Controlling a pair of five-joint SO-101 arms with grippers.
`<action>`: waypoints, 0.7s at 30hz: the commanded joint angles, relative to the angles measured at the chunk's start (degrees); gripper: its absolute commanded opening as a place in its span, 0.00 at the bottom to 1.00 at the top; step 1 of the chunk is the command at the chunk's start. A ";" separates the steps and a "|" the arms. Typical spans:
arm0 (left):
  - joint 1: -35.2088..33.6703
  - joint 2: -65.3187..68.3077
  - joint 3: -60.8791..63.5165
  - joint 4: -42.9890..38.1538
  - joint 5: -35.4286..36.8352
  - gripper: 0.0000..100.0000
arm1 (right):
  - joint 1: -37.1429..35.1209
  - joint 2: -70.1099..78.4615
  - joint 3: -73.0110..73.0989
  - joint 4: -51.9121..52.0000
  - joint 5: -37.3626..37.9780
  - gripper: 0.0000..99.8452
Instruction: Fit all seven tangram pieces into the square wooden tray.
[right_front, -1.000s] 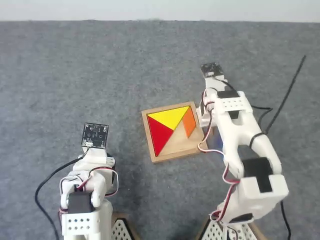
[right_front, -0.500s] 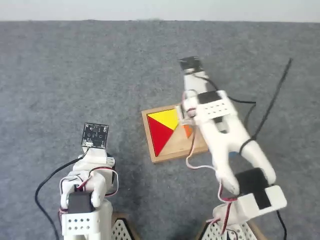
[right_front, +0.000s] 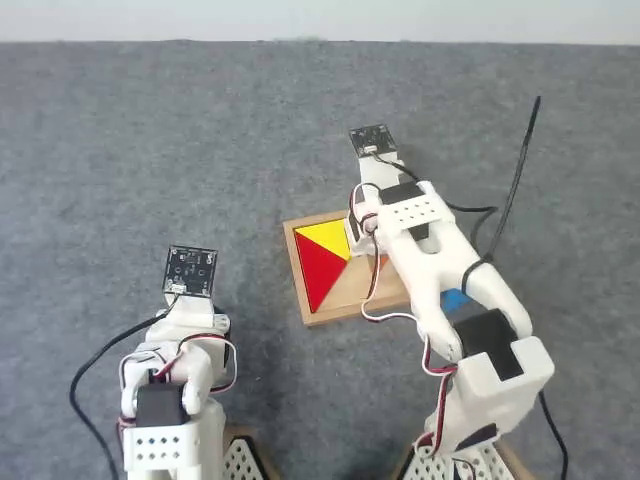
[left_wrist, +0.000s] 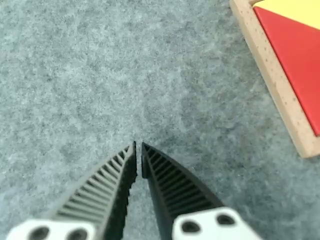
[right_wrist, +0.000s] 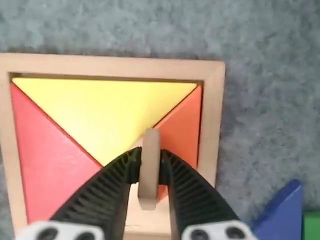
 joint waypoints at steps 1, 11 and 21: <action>0.26 -0.97 -0.57 0.18 -0.09 0.02 | -1.63 -0.66 -3.60 1.27 0.88 0.07; 0.26 -0.97 -0.57 0.18 -0.09 0.02 | -3.38 -0.92 -3.60 1.27 3.08 0.17; 0.26 -0.97 -0.57 0.18 -0.09 0.02 | -4.44 -9.01 0.70 2.24 4.48 0.17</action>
